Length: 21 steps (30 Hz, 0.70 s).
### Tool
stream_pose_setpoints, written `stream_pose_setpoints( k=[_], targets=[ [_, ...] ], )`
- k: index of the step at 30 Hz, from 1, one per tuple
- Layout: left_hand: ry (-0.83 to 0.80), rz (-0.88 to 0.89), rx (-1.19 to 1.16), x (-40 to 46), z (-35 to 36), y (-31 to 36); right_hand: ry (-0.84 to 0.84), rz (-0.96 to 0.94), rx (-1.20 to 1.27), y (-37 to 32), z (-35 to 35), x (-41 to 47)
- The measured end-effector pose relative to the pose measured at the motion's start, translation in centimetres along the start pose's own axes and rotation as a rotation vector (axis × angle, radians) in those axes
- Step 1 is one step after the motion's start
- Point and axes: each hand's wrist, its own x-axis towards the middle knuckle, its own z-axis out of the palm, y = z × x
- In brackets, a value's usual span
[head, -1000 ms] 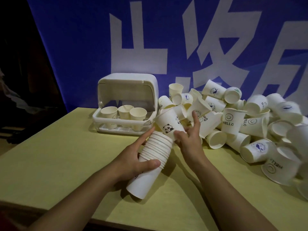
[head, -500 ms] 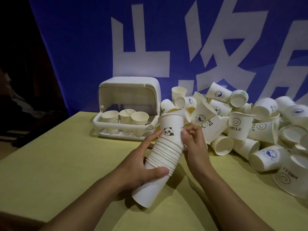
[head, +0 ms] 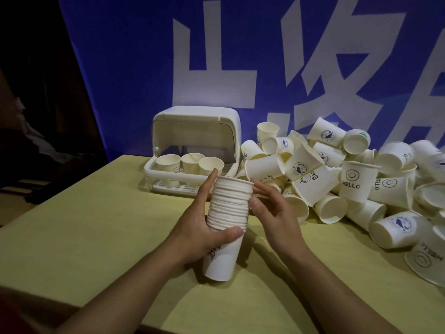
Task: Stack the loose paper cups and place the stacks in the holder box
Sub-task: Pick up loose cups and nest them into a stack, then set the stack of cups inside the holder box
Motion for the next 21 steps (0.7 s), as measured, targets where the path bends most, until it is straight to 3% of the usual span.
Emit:
stream_pose_setpoints(
  k=[4,9,18,21],
  targets=[
    [0.028,-0.002,0.028,-0.2,-1.3,-0.7,-0.047,-0.005,-0.049,-0.6,0.9,0.4],
    [0.204,0.004,0.046,-0.2,-4.3,-1.4,-0.183,0.029,-0.114,-2.2,4.0,3.4],
    [0.543,0.024,-0.012,1.2,-11.5,-2.3,-0.174,0.363,0.218,1.4,11.9,5.3],
    [0.622,0.036,0.031,3.1,-12.8,-2.2,-0.162,0.397,0.291,3.5,12.5,5.5]
  ],
)
